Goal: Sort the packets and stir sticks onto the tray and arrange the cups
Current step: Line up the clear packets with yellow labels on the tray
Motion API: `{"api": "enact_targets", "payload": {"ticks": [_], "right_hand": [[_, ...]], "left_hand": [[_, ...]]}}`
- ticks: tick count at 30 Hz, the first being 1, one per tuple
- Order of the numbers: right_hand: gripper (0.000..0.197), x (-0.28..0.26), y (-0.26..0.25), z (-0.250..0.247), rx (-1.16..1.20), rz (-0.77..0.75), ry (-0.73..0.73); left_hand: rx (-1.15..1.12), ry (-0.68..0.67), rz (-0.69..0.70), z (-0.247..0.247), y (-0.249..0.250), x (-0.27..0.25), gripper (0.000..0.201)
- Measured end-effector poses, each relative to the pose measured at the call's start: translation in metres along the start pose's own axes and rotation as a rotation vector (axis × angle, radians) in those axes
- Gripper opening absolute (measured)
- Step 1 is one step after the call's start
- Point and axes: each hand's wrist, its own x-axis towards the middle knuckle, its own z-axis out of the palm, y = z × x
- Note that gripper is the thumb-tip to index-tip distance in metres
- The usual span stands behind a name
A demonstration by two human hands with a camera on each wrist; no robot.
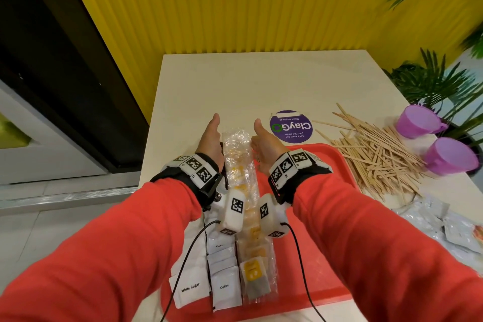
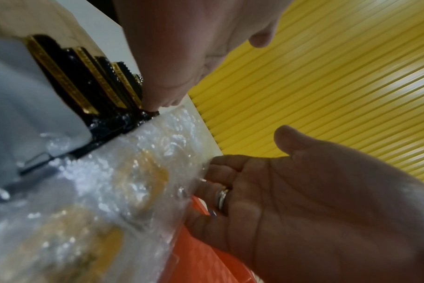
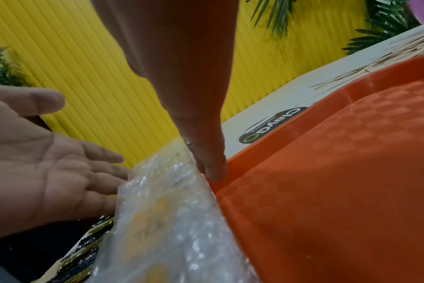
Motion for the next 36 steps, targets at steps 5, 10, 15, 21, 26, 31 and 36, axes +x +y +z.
{"api": "enact_targets", "payload": {"ticks": [5, 10, 15, 21, 26, 31, 36], "right_hand": [[0.08, -0.013, 0.0, -0.011, -0.529, -0.055, 0.053], [0.075, -0.039, 0.019, -0.041, -0.685, 0.016, -0.044], [0.038, -0.064, 0.046, -0.08, -0.82, 0.108, -0.09], [0.052, -0.087, 0.069, -0.087, -0.766, 0.105, -0.16], [0.048, -0.098, 0.083, -0.077, -0.665, 0.076, -0.219], [0.058, -0.099, 0.085, -0.082, -0.662, 0.04, -0.153], [0.057, -0.099, 0.088, -0.089, -0.654, 0.036, -0.144]], "left_hand": [[0.171, 0.005, 0.069, -0.007, 0.004, -0.014, 0.058], [0.954, -0.023, 0.268, -0.027, -0.01, -0.033, 0.058], [1.54, -0.213, 0.409, -0.053, -0.042, -0.063, 0.094], [1.942, -0.476, 0.357, -0.062, -0.092, -0.094, 0.126], [2.086, -0.451, 0.452, -0.056, -0.119, -0.095, 0.123], [2.054, -0.372, 0.503, -0.056, -0.119, -0.093, 0.121], [2.059, -0.404, 0.505, -0.057, -0.128, -0.099, 0.123]]}}
